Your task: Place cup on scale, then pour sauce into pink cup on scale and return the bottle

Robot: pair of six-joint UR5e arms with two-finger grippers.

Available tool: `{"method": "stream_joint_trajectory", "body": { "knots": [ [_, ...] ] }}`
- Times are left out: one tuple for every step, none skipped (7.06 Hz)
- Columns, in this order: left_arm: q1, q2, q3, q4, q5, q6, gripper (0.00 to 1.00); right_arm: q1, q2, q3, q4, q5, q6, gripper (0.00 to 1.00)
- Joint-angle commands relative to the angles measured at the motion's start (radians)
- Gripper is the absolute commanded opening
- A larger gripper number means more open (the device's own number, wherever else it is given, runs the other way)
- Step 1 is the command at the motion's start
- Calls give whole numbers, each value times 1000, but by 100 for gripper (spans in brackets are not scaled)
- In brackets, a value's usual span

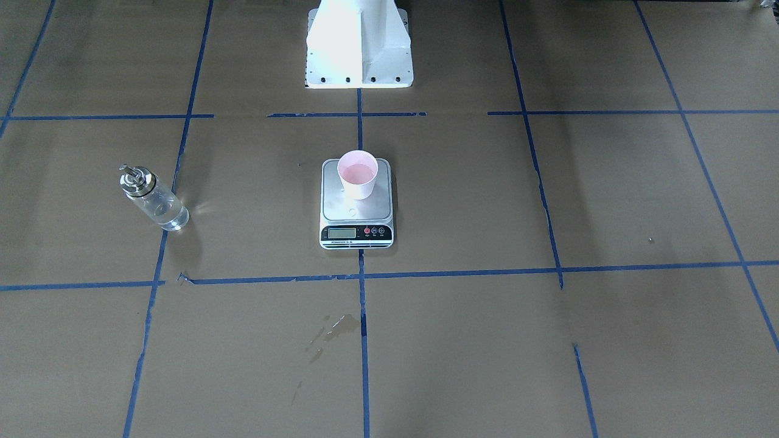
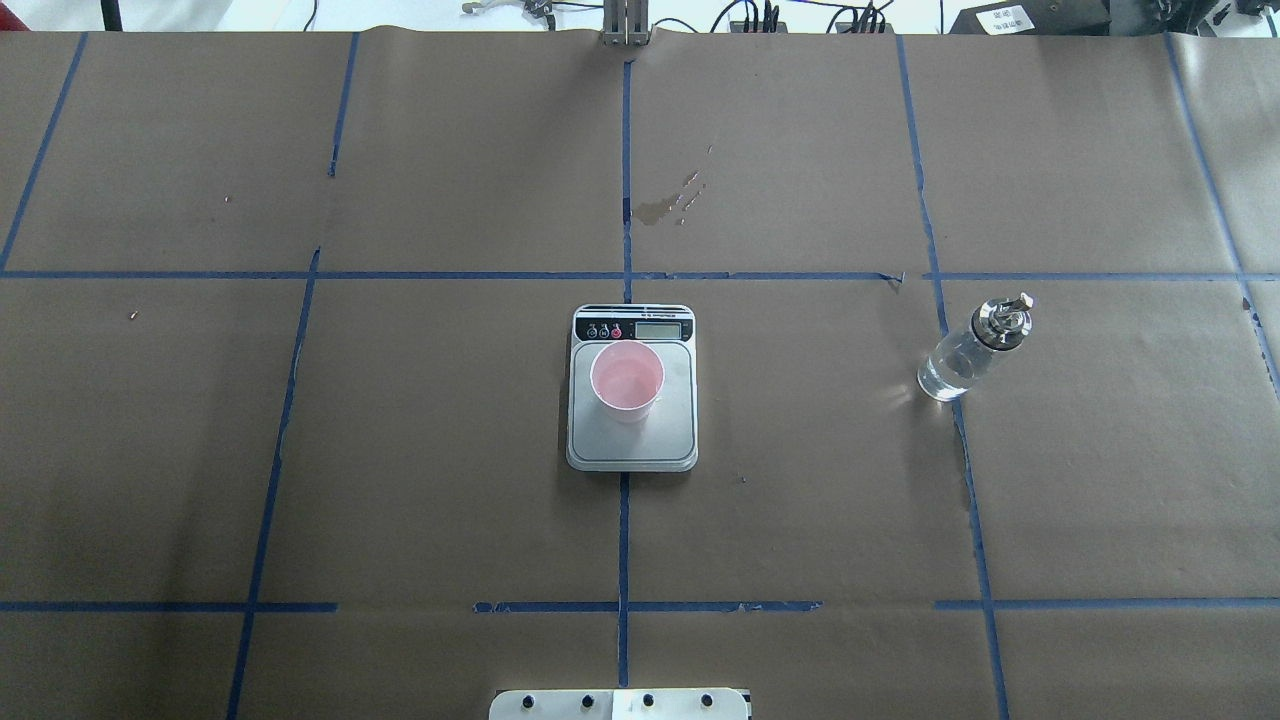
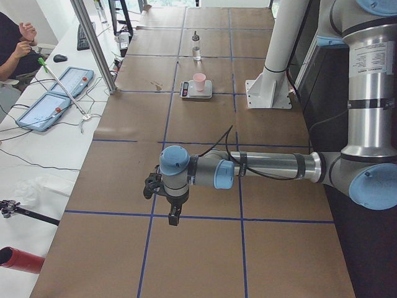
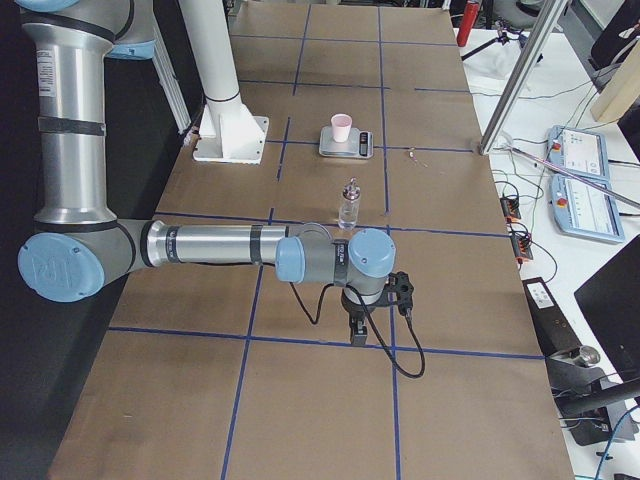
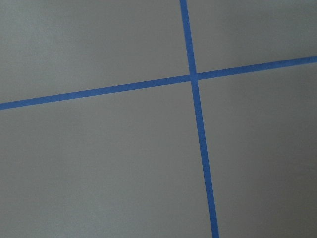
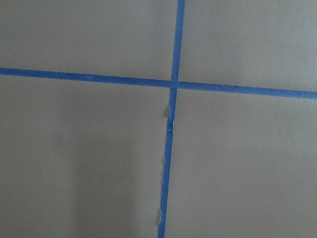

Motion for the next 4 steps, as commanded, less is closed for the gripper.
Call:
{"method": "stream_joint_trajectory", "body": {
  "knots": [
    [-1, -1, -1, 0, 0, 0, 100, 0, 3, 0, 0, 0, -1, 100],
    [-1, -1, -1, 0, -2, 0, 100, 0, 4, 0, 0, 0, -1, 100],
    [-1, -1, -1, 1, -3, 0, 100, 0, 7, 0, 0, 0, 1, 100],
    [-1, -1, -1, 1, -3, 0, 100, 0, 7, 0, 0, 0, 1, 100]
  ]
}}
